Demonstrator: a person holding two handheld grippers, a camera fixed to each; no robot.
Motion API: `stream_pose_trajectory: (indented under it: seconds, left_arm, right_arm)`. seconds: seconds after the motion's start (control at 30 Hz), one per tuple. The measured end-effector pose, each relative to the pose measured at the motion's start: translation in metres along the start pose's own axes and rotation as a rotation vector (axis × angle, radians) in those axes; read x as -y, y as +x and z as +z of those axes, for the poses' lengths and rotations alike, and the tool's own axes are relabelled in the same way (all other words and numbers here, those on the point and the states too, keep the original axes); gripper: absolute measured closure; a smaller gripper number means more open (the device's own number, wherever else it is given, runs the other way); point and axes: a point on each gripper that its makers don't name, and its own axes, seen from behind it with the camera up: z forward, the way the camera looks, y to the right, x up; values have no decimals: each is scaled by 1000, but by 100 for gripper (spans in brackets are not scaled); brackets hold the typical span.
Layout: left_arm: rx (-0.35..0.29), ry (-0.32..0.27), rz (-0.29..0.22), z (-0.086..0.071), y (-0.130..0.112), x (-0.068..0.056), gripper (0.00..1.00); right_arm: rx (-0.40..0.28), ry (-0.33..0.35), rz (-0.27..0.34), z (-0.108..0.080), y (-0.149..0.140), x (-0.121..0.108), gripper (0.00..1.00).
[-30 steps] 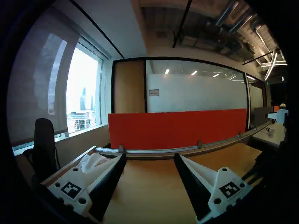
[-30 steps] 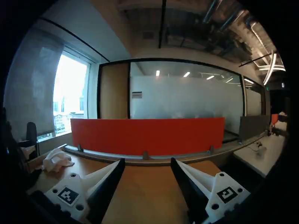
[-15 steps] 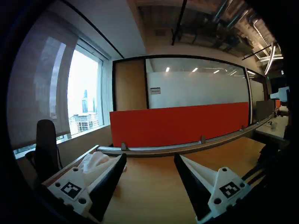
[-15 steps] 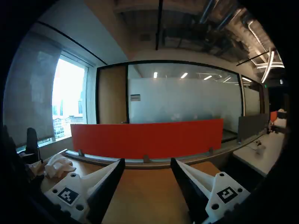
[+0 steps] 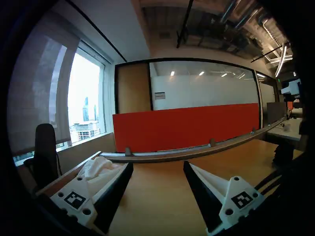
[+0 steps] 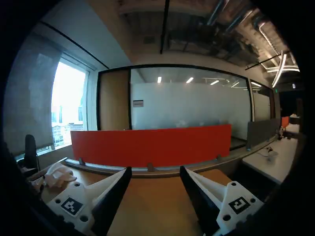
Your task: Fold towel
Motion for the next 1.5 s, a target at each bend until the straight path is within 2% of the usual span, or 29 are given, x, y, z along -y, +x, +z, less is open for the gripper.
stream_pose_trajectory:
  seconds: [0.4,0.7,1.2,1.5]
  left_arm:
    - [-11,-9,-28,1,-61,-2,6]
    - [-7,-8,-37,3,-102,-1,6]
    - [-13,1,-55,4,-127,5,6]
    - [-6,-1,-72,5,-131,7,6]
  right_arm:
    - [-32,-3,-19,5,-28,2,6]
    - [-41,-17,-58,4,-47,1,6]
    - [-44,-27,-85,7,-64,1,6]
    - [-43,-34,-85,4,-67,-4,6]
